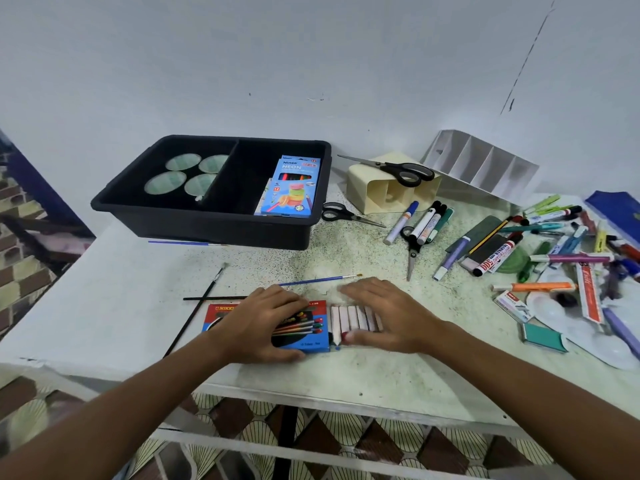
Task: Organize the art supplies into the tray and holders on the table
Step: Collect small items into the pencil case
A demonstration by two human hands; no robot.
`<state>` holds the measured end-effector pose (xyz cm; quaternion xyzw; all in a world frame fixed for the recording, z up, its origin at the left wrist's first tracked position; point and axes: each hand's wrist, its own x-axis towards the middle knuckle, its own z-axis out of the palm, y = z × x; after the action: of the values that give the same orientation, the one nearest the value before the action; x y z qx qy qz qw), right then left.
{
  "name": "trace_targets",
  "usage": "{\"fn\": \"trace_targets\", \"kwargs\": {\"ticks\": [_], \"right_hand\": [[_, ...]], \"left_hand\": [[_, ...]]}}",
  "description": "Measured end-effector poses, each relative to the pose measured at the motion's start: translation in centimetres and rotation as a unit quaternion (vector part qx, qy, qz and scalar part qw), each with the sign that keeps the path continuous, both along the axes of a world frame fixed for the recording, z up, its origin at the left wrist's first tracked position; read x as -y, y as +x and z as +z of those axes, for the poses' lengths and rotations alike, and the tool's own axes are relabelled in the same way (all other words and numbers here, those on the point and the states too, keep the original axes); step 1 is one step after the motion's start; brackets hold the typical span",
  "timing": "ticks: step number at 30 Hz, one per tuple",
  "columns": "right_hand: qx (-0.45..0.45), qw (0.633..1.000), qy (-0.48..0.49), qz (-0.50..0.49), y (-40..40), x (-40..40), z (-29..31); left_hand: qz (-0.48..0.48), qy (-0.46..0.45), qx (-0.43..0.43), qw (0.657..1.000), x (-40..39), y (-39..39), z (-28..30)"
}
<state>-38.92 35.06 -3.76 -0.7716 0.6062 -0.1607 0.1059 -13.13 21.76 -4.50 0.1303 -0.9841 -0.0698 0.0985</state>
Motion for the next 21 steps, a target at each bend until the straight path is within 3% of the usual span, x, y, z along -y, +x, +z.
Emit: {"fn": "trace_targets", "kwargs": {"ticks": [2, 6, 10, 21], "right_hand": [[-0.033, 0.998, -0.012, -0.042, -1.1, -1.1, -0.4], [-0.139, 0.984, 0.06, -0.09, -1.5, -3.5, -2.4], [-0.109, 0.981, 0.098, -0.124, 0.0, -3.8, -3.3], [-0.051, 0.988, 0.087, -0.118, 6.2, -0.5, -3.2]], "left_hand": [[0.0, -0.006, 0.002, 1.0, -0.2, 0.1, -0.2], [0.005, -0.025, 0.021, 0.999, -0.6, 0.2, -0.5], [0.006, -0.035, 0.031, 0.999, -0.8, 0.1, -0.6], [0.008, -0.048, 0.044, 0.998, -1.2, -0.4, -0.6]]}}
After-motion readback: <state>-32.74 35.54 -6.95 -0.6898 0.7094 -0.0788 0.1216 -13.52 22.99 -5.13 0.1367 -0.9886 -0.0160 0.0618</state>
